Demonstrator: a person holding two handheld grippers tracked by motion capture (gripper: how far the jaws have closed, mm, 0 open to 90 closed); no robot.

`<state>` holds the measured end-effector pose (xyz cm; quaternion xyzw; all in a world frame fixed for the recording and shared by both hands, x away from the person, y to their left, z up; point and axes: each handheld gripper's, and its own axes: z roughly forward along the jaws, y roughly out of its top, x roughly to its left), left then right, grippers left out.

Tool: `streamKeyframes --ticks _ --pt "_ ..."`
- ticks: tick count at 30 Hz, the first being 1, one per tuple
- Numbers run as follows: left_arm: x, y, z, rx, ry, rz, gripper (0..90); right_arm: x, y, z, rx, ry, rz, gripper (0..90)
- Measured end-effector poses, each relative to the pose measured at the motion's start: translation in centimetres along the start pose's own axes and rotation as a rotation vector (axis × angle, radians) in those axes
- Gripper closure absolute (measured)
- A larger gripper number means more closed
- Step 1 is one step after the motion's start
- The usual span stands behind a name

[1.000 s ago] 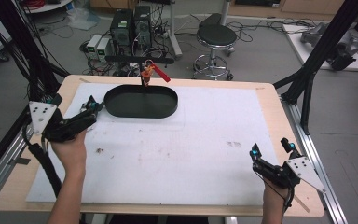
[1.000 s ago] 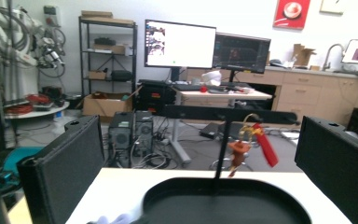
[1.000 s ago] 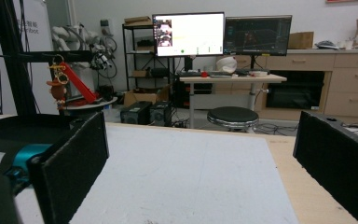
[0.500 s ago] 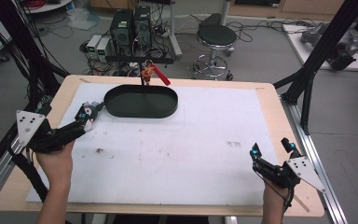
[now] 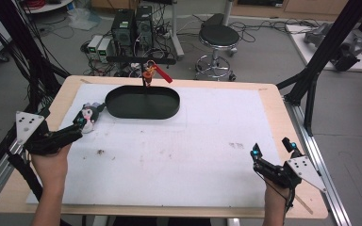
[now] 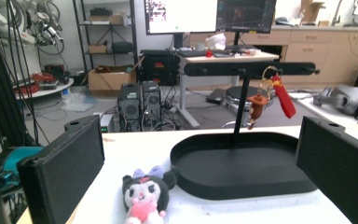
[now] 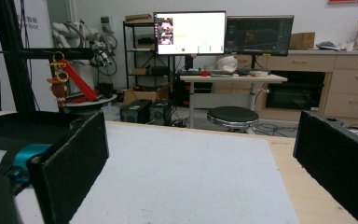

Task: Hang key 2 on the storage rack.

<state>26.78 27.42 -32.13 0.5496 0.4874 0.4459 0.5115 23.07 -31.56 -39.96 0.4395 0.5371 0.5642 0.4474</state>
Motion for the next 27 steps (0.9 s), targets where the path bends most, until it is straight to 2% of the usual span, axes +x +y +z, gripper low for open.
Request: streamKeyframes --ticks 8,17,23,27 --pt "0.6 -0.1 0.7 0.046 -0.004 0.01 1.7 -0.2 0.0 -0.2 -0.001 -0.007 0.005 2.4" --pt "1.7 0.0 1.3 0.022 -0.016 0.001 1.7 -0.3 0.3 -0.5 -0.01 -0.014 0.0 2.5" --pt "2.0 -0.2 1.9 0.011 0.007 0.018 1.7 -0.2 0.2 -0.2 -0.002 -0.007 -0.006 2.5" --pt "2.1 -0.5 2.2 0.002 0.014 0.015 1.7 -0.2 0.1 -0.3 -0.002 -0.007 -0.003 2.5"
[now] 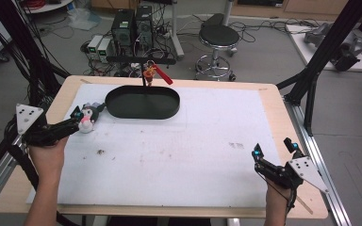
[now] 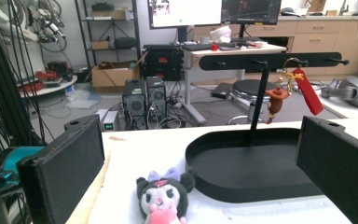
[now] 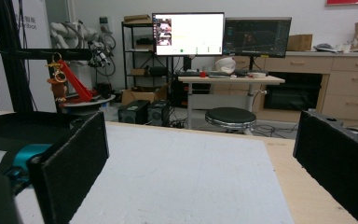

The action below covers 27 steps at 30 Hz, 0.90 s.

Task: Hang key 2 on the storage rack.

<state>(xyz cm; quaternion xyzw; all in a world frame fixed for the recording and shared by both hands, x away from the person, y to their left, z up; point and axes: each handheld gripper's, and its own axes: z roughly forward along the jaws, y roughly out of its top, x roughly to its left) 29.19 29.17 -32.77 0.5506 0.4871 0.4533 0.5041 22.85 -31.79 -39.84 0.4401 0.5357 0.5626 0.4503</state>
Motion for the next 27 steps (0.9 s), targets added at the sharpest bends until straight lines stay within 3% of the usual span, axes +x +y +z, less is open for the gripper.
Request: streamKeyframes --ticks 13,27 --pt "0.8 -1.8 1.4 0.024 0.015 -0.003 1.7 0.2 -0.1 0.2 0.008 0.001 -0.007 2.5" --pt "1.4 -3.9 3.6 0.089 0.003 -0.004 1.7 0.2 -0.3 0.3 0.017 -0.001 -0.009 2.5"
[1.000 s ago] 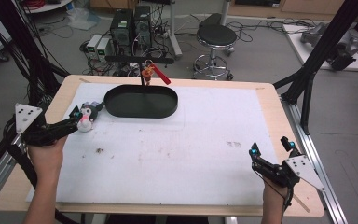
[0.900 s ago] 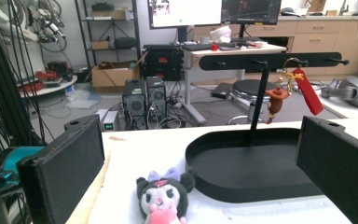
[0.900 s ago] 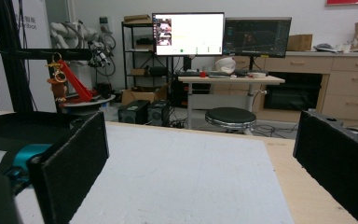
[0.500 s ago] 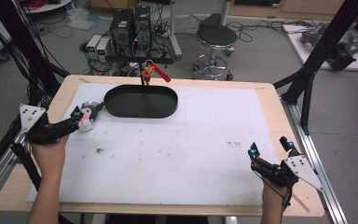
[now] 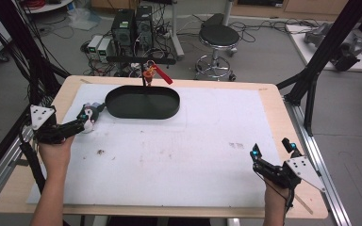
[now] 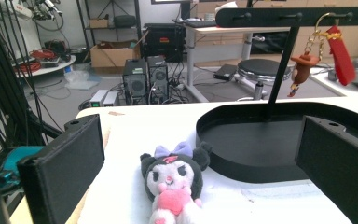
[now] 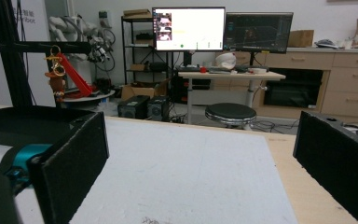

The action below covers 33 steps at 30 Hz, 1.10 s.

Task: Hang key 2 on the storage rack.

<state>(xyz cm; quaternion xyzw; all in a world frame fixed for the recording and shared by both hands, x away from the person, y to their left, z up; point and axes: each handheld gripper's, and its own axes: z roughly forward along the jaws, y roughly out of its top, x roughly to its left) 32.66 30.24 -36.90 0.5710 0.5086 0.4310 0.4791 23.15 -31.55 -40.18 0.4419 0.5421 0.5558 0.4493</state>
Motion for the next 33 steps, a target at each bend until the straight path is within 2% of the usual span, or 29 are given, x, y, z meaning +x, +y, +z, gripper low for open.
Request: streamKeyframes --ticks 7,18,22,25,29,33 --pt "0.7 -0.6 1.4 0.035 0.012 -0.016 1.7 -0.1 -0.1 0.0 0.006 -0.003 0.003 2.5" --pt "1.3 -1.5 3.3 0.099 0.009 -0.019 1.7 0.0 -0.3 0.1 0.016 -0.003 0.001 2.5" --pt "1.5 -1.3 4.0 0.129 0.009 -0.003 1.7 0.0 -0.3 0.1 0.018 -0.005 -0.003 2.5" --pt "1.7 -1.1 4.4 0.127 0.007 -0.003 1.7 -0.1 -0.3 0.1 0.017 -0.006 -0.004 2.5" --pt "2.1 -1.6 5.2 0.168 0.007 -0.026 1.7 0.0 -0.3 0.1 0.021 -0.006 -0.003 2.5" --pt "2.2 -2.0 5.8 0.197 -0.006 -0.023 1.7 0.0 -0.4 0.2 0.026 -0.007 -0.006 2.5"
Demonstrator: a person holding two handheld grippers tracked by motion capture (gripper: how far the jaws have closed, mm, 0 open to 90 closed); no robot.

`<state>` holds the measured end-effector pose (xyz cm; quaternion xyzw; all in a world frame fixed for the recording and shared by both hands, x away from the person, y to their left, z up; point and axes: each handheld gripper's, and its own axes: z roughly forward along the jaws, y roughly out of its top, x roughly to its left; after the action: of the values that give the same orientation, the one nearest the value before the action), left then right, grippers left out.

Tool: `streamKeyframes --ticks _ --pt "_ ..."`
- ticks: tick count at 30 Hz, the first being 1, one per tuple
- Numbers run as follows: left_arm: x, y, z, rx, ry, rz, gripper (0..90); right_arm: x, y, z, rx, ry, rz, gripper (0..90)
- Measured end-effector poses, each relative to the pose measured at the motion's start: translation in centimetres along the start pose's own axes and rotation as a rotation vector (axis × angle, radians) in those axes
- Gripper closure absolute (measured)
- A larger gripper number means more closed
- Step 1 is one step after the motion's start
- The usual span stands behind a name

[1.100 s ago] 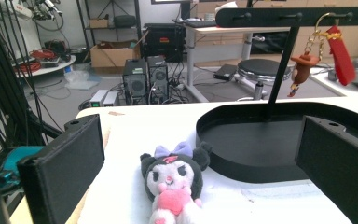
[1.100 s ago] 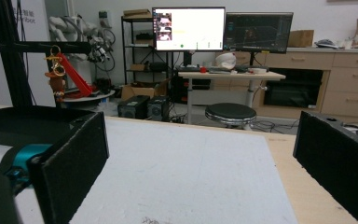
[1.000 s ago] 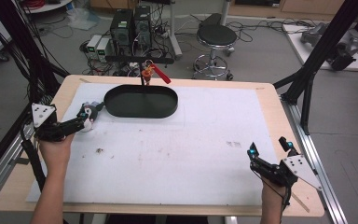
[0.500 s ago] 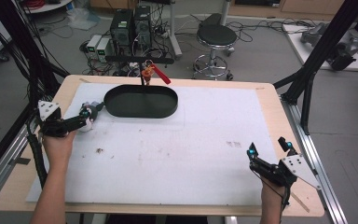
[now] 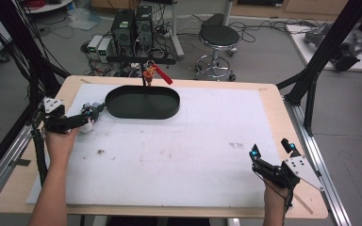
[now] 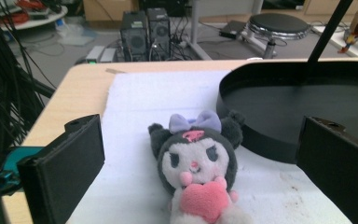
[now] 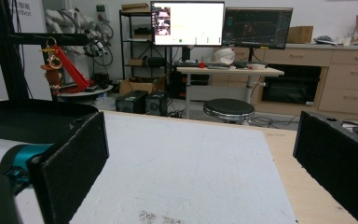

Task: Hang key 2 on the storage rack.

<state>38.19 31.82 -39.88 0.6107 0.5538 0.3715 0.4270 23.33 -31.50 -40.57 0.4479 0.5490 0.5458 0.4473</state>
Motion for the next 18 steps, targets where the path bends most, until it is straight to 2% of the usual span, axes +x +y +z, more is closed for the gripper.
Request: streamKeyframes --ticks 7,18 --pt "0.3 -0.8 1.5 0.061 -0.005 -0.01 1.7 0.1 -0.1 0.1 0.011 0.0 -0.009 2.5" --pt "0.4 -1.8 2.9 0.127 -0.002 -0.015 1.7 0.4 -0.4 0.5 0.03 0.005 -0.021 2.4"
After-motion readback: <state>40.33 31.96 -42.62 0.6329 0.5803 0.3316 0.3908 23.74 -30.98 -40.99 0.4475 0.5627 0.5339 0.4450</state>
